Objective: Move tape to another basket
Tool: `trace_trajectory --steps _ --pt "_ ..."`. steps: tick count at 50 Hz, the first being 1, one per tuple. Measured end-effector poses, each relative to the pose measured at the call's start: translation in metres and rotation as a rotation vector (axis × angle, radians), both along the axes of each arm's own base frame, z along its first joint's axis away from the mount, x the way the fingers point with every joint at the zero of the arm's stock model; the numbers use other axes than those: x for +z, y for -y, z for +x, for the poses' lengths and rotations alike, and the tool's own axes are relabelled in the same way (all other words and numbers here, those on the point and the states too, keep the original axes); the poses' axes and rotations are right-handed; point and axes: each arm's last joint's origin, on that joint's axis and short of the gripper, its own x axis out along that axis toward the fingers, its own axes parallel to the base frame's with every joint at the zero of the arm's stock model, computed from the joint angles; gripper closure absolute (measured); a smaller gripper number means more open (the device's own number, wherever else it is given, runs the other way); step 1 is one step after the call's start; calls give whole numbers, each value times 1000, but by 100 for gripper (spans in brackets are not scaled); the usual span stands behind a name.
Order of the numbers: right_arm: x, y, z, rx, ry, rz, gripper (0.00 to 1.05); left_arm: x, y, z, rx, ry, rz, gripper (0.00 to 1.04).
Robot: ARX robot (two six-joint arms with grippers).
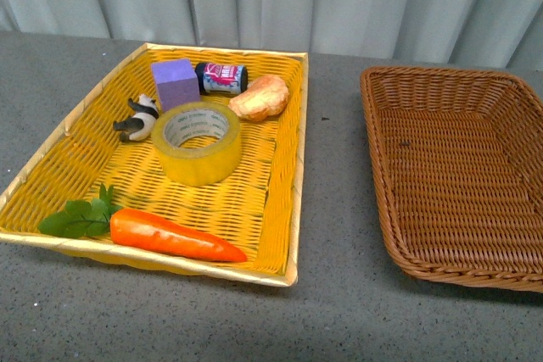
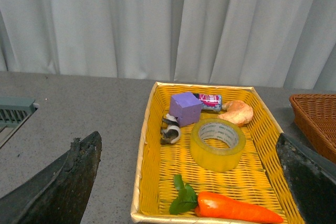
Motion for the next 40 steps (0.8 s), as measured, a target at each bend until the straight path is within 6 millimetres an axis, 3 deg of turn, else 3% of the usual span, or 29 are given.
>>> trace_trajectory --steps 40 --pt "0 0 0 0 0 0 9 0 0 0 0 0 0 6"
